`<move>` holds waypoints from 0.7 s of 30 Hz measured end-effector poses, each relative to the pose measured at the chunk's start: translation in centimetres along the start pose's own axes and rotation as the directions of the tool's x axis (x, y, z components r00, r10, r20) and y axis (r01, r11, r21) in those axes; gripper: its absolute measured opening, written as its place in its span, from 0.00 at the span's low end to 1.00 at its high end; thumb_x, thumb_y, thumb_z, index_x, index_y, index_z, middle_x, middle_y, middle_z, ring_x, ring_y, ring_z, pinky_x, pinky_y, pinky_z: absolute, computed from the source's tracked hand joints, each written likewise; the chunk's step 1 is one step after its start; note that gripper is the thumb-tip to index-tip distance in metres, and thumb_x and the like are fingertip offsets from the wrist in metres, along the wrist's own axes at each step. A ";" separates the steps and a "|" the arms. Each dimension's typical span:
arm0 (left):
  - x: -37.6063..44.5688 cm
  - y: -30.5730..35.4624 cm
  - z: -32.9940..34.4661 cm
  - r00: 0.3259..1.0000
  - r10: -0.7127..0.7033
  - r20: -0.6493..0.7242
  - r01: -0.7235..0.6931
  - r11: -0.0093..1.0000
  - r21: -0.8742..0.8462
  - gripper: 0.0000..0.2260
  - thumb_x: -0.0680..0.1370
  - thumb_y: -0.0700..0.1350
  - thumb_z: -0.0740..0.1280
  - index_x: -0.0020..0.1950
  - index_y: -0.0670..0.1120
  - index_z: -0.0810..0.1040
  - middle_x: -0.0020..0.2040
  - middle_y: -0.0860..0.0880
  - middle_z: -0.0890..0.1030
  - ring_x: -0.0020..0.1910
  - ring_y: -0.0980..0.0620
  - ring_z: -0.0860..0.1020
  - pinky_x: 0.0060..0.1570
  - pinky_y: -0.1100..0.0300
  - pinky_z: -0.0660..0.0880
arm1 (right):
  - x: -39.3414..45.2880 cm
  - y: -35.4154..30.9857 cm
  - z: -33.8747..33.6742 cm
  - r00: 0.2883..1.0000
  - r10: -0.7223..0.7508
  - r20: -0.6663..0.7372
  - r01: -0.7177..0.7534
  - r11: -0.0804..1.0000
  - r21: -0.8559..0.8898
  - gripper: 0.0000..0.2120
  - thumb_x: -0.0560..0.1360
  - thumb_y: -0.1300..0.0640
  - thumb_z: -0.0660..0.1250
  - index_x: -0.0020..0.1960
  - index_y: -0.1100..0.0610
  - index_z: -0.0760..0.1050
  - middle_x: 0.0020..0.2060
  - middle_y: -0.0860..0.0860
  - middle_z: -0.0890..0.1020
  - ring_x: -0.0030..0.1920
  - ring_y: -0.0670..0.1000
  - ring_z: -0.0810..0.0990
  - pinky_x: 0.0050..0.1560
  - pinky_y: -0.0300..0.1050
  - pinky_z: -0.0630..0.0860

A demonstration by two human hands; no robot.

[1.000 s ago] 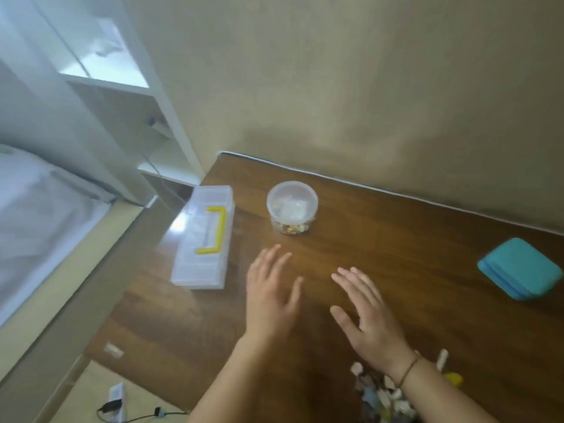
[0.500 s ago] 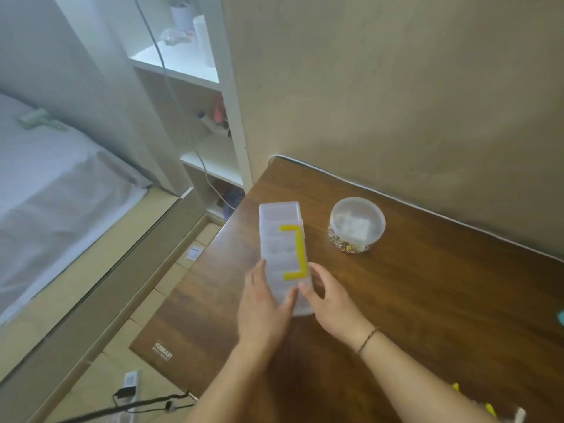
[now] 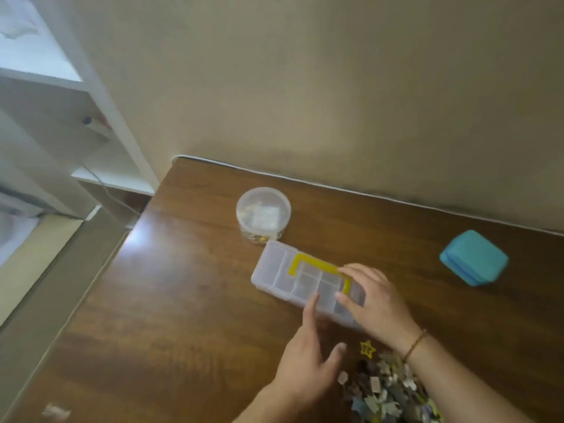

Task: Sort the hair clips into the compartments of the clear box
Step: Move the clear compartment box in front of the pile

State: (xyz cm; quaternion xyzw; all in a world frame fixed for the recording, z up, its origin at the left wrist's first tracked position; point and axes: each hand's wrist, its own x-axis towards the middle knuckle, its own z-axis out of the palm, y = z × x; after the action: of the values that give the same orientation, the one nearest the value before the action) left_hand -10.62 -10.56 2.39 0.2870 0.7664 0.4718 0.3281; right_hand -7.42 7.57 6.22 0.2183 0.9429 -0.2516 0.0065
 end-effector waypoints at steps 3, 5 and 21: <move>3.2 0.8 1.2 0.992 0.083 0.099 -0.084 0.996 0.006 0.38 0.76 0.47 0.63 0.78 0.57 0.41 0.57 0.57 0.79 0.55 0.57 0.79 0.56 0.58 0.75 | -0.7 2.8 -2.6 0.975 -0.020 0.221 0.092 0.944 -0.317 0.38 0.67 0.24 0.55 0.74 0.36 0.55 0.76 0.39 0.53 0.77 0.49 0.49 0.75 0.61 0.44; 4.2 1.0 1.3 0.978 0.197 0.066 -0.200 0.979 0.035 0.32 0.77 0.44 0.63 0.76 0.58 0.51 0.47 0.58 0.80 0.42 0.60 0.80 0.45 0.60 0.77 | -1.1 5.2 -4.2 0.964 -0.023 0.263 0.136 0.899 -0.417 0.42 0.65 0.23 0.56 0.75 0.36 0.49 0.77 0.39 0.46 0.78 0.48 0.43 0.74 0.64 0.38; 13.0 0.2 0.2 0.993 0.086 -0.078 -0.072 0.982 0.177 0.52 0.61 0.58 0.80 0.77 0.62 0.51 0.69 0.62 0.69 0.70 0.57 0.67 0.70 0.48 0.65 | -3.5 12.1 -6.4 0.987 0.020 0.161 0.065 0.861 -0.505 0.37 0.69 0.36 0.65 0.73 0.49 0.59 0.78 0.50 0.56 0.78 0.57 0.50 0.72 0.68 0.54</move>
State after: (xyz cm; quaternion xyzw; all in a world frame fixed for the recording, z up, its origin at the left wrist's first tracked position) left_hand -18.52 -0.61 -0.54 0.3244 0.8059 0.4276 0.2500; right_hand 1.33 18.61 6.58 0.1767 0.9747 -0.0110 0.1367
